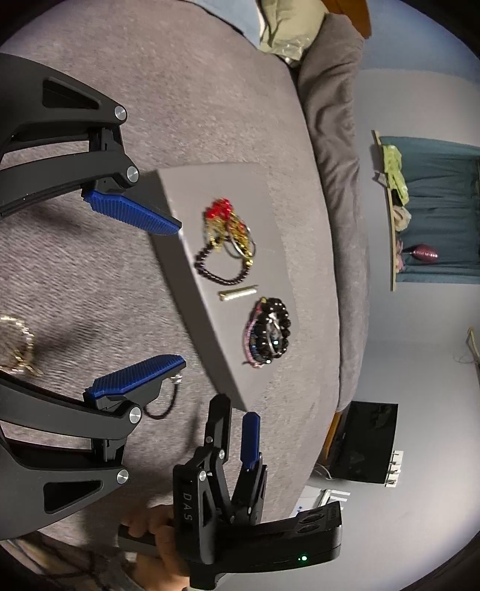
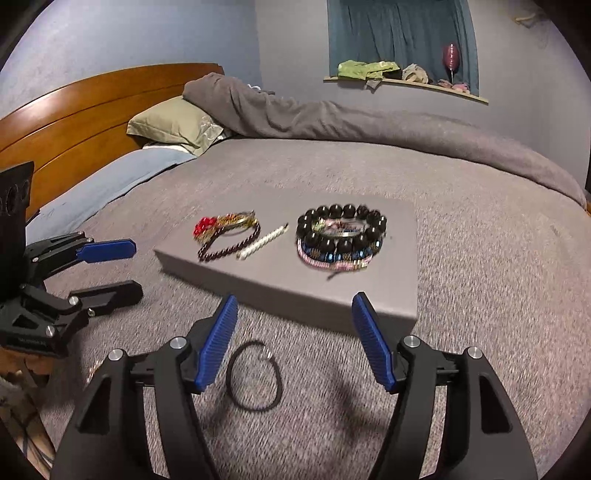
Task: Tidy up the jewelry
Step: 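Grasp the round pearl hair clip with the left gripper while the right grasps the black hair tie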
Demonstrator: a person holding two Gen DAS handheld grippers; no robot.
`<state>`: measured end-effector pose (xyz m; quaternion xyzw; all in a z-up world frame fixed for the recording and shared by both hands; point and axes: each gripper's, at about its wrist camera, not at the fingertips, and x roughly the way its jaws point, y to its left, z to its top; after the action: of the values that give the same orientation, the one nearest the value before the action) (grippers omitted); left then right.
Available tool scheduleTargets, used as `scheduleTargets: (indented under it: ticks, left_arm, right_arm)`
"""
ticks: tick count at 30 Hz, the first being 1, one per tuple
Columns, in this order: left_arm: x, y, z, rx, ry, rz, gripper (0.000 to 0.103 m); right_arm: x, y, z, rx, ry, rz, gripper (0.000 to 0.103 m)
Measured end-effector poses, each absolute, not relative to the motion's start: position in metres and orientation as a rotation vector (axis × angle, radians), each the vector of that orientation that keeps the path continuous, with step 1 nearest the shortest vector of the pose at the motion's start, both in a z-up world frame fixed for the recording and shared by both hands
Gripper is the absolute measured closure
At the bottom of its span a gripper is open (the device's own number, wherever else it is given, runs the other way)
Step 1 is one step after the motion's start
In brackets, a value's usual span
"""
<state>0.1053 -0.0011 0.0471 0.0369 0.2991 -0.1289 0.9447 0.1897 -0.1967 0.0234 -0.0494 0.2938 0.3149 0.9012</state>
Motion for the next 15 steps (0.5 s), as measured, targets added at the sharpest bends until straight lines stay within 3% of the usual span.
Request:
scheduleTargets:
  ticks: [7, 10, 15]
  left_arm:
    - [0.081, 0.001, 0.037, 0.075, 0.633, -0.273, 0.034]
    - [0.069, -0.001, 0.027, 0.086, 0.655, -0.266, 0.026]
    - [0.055, -0.004, 0.015, 0.097, 0.686, -0.272, 0.025]
  right_arm:
    - [0.179, -0.193, 0.006, -0.121, 0.649, 0.668, 0.038]
    - [0.176, -0.191, -0.001, -0.112, 0.67, 0.676, 0.038]
    - [0.172, -0.184, -0.008, -0.128, 0.687, 0.682, 0.037]
